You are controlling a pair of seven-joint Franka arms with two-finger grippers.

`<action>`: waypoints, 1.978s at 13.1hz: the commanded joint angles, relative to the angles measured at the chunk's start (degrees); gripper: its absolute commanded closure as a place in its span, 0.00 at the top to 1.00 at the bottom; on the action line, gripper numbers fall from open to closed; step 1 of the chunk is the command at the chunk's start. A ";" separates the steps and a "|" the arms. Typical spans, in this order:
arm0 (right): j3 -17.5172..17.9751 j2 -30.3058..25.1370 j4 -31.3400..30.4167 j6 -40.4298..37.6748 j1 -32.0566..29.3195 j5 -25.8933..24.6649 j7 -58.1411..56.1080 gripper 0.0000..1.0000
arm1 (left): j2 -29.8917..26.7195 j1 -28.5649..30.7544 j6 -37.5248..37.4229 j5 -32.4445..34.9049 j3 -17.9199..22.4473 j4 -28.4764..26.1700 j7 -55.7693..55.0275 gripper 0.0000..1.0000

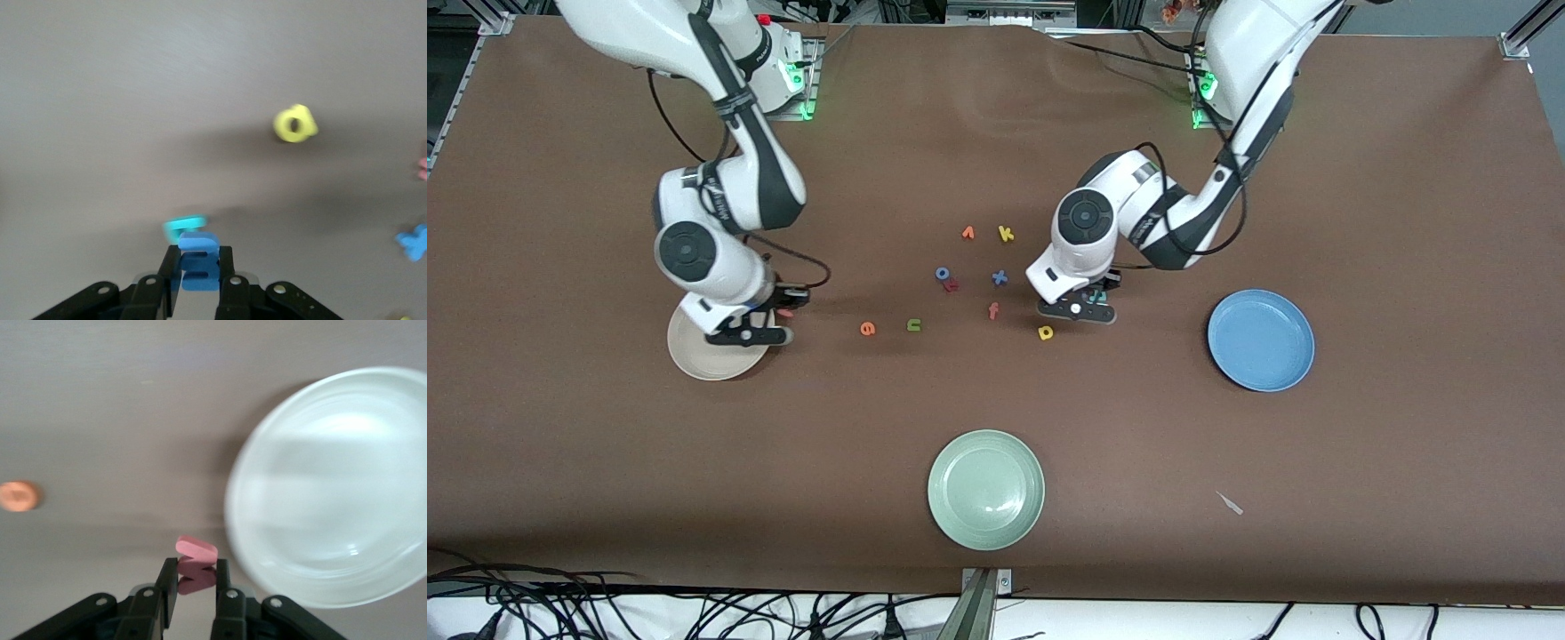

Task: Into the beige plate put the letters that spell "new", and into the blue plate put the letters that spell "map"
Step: 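Carry the pink m to the beige plate while the left gripper carries the blue m, then release both letters and move the grippers to the orange e and teal b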

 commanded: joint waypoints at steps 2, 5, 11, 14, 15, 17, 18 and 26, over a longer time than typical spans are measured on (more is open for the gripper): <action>-4.01 1.37 0.34 -0.25 -0.22 -0.46 -8.14 0.04 | -5.26 9.34 -8.26 1.61 -0.62 0.76 17.26 0.00; -5.07 2.43 0.78 1.33 -1.37 -0.29 -10.80 0.82 | -4.92 18.21 -8.09 1.70 -0.36 1.63 32.04 0.00; -2.27 2.52 3.95 1.07 -0.40 3.57 -5.11 1.00 | 2.28 23.60 -3.54 11.71 0.43 1.56 38.77 0.04; 1.42 3.31 5.61 1.51 -0.14 4.37 2.88 1.00 | 4.76 25.27 -0.27 11.81 0.43 1.20 38.77 0.10; 2.82 3.92 6.49 1.51 -0.05 4.37 5.61 1.00 | 4.85 25.36 -0.35 11.81 0.43 1.20 38.77 0.31; 4.76 4.97 7.46 2.21 0.04 4.46 9.57 1.00 | 4.32 25.79 -0.96 11.72 0.35 1.29 38.85 1.00; 5.90 5.59 7.46 3.08 0.21 4.46 11.68 1.00 | 3.88 26.41 -1.23 11.11 -0.09 1.38 38.86 1.00; 9.87 11.30 9.04 9.95 2.31 4.37 18.11 1.00 | 0.80 25.36 -3.69 2.84 -8.43 1.29 25.01 1.00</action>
